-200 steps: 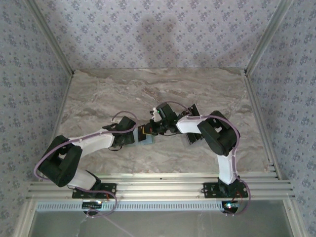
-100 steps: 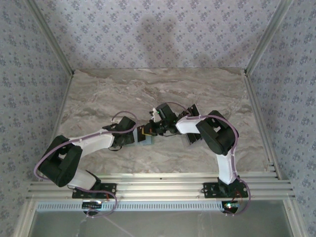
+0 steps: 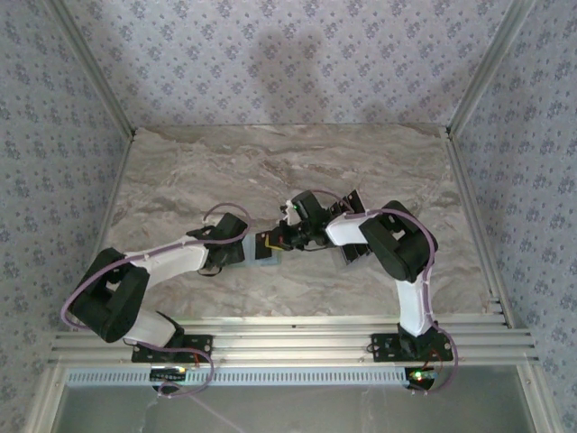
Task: Put the credit cards into the card holder
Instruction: Insert the credit card into the card slot.
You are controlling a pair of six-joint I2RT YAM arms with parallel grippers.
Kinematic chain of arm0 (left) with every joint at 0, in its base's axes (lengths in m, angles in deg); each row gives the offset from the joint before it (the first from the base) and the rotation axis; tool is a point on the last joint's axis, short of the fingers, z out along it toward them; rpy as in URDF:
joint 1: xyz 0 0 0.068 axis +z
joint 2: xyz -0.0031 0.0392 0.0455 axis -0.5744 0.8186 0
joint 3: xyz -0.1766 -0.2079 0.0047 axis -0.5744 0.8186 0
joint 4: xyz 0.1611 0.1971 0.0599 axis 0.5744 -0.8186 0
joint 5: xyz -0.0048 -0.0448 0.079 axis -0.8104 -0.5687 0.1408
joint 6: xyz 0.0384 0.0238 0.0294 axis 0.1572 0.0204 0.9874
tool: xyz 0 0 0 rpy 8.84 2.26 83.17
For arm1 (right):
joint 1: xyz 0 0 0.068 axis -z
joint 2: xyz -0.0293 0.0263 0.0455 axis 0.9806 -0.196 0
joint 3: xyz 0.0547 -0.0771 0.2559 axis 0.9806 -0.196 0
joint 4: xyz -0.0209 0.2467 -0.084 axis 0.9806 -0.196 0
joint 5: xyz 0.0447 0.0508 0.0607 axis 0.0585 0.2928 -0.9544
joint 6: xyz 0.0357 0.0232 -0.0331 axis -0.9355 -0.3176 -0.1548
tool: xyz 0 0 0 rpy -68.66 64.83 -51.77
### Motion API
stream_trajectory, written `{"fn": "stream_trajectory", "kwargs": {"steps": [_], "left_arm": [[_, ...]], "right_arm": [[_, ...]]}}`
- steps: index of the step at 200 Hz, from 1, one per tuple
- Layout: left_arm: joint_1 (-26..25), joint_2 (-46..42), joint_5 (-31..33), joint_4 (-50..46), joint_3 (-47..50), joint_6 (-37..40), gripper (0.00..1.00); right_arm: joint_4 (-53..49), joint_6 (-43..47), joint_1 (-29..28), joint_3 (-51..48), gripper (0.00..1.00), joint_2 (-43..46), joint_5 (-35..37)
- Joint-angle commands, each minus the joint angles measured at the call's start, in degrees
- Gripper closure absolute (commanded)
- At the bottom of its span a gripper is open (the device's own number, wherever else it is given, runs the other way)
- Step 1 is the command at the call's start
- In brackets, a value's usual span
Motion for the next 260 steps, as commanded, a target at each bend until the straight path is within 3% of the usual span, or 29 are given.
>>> {"fn": "stream_trajectory", "kwargs": {"steps": [1,103,212,260], "left_arm": [[-0.20,0.36,0.21,-4.44,-0.81,1.27,0.21],[-4.56,-1.55,1.36,-5.86,-8.23,4.08,0.20],[-4.87,5.98,3.57,-5.44,-4.91,2.42,0.20],[-4.75,1.25,4.14,-6.52,-5.49,2.92,0.19]], "right_arm": [[-8.45,2.31,1.38,-2.31,1.00,-0.19,4.45],[-12.28,3.85,1.83,-2.14,1.00,0.79,5.89],[-12.86,3.69,1.63,-1.28,1.00,0.02,6.58],[-12.86,3.69,1.52,-0.77,1.00,-0.13,6.60]]}}
